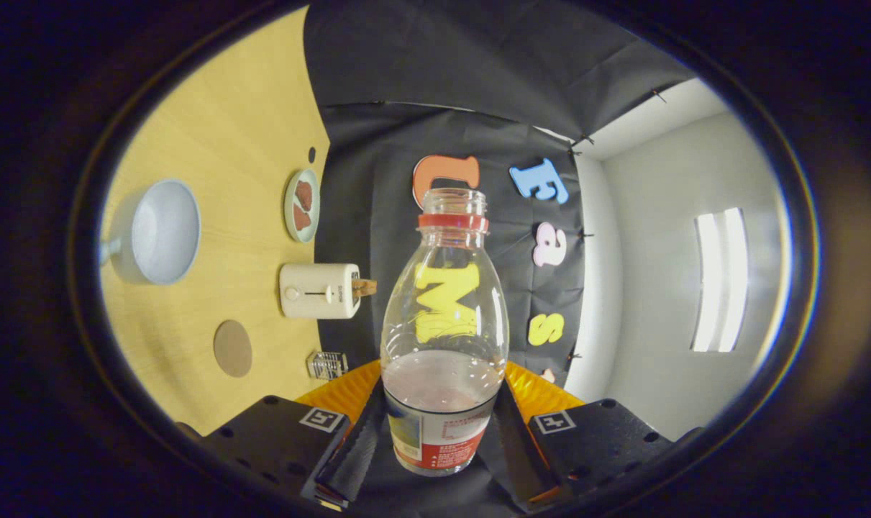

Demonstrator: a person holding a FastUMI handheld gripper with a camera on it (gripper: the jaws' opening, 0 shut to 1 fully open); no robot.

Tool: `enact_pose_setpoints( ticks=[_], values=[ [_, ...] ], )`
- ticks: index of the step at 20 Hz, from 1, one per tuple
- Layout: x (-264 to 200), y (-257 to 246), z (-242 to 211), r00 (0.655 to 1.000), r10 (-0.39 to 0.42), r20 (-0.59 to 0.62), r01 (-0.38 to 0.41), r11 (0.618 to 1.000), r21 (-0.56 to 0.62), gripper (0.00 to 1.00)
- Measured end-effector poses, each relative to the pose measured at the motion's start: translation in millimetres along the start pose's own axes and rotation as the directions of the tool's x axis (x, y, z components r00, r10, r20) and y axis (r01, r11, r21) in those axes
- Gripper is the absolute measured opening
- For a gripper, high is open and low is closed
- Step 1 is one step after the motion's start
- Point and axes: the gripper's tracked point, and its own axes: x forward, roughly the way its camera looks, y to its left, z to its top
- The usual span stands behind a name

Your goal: Take the bottle from table, then pour the juice into the cup, finally place the bottle on the coaster

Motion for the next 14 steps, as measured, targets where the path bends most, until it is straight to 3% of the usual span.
enact_pose_setpoints(
  ticks=[6,10,12,14],
  values=[
    [-2.1,-13.4,-7.5,0.997,0.027,-0.079,-0.002,0.955,0.297,0.81],
    [-4.4,-9.1,-13.0,0.984,0.108,-0.143,-0.019,0.857,0.515,0.81],
    [-0.5,-13.2,-25.7,0.975,0.119,-0.189,0.017,0.804,0.594,0.81],
    [4.9,-19.1,-38.9,0.968,0.111,-0.227,0.057,0.778,0.626,0.81]
  ],
)
